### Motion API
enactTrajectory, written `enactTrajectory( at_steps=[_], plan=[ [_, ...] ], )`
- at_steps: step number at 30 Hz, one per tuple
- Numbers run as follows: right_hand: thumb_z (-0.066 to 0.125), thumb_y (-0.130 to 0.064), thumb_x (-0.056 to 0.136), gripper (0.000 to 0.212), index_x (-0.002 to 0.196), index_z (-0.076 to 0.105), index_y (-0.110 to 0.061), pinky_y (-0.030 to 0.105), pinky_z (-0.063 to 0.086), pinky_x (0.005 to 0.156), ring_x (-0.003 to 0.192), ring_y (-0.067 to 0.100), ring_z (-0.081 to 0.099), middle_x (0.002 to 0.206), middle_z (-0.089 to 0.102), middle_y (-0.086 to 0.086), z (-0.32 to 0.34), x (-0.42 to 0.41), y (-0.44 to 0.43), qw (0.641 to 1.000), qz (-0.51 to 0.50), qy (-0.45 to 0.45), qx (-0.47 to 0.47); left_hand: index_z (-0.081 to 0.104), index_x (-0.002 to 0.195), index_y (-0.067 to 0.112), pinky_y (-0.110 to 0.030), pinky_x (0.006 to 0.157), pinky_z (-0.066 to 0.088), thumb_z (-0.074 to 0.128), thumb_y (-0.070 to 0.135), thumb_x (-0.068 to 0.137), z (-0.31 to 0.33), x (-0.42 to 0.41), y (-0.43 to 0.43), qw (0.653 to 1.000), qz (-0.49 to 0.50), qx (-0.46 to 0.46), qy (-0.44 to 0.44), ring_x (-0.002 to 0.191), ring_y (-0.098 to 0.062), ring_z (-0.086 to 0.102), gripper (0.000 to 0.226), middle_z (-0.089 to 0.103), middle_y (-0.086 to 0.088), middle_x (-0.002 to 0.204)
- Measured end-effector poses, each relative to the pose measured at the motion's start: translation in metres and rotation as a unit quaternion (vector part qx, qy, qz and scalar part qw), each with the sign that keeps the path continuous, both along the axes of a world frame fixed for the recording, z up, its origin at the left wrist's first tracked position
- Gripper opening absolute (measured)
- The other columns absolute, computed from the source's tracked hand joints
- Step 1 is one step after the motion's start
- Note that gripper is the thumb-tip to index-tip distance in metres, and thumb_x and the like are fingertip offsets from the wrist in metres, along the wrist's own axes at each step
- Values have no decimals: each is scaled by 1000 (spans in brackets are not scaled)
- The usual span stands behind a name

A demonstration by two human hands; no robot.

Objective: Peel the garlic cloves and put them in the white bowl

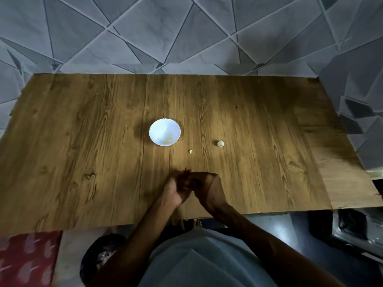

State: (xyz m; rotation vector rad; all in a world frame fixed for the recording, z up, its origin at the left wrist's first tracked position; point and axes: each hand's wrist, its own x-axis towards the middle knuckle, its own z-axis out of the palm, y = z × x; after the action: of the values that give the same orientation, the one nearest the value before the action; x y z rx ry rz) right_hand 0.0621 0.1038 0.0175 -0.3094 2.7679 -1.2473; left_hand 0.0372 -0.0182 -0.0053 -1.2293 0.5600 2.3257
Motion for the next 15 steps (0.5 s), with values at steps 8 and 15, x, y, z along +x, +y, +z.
enactTrajectory(
  at_steps=[8, 15],
  plan=[
    [66, -13, 88, 13, 95, 74, -21, 17, 46, 62, 69, 9, 66, 84, 72, -3, 9, 7, 2, 991, 42, 100, 75, 64, 88, 3, -33, 75, 56, 43, 9, 94, -2, 6, 11, 999, 18, 25, -14, 69, -24, 68, 23, 69, -13, 76],
    [61, 5, 88, 26, 108, 72, -9, 15, 48, 69, 82, 12, 65, 102, 70, 7, -27, -18, 53, 991, -94, 31, 88, 62, 83, 5, -35, 76, 51, 41, 14, 100, -2, 3, -4, 999, 25, -26, 11, 76, -24, 62, 29, 67, -12, 71]
  ],
)
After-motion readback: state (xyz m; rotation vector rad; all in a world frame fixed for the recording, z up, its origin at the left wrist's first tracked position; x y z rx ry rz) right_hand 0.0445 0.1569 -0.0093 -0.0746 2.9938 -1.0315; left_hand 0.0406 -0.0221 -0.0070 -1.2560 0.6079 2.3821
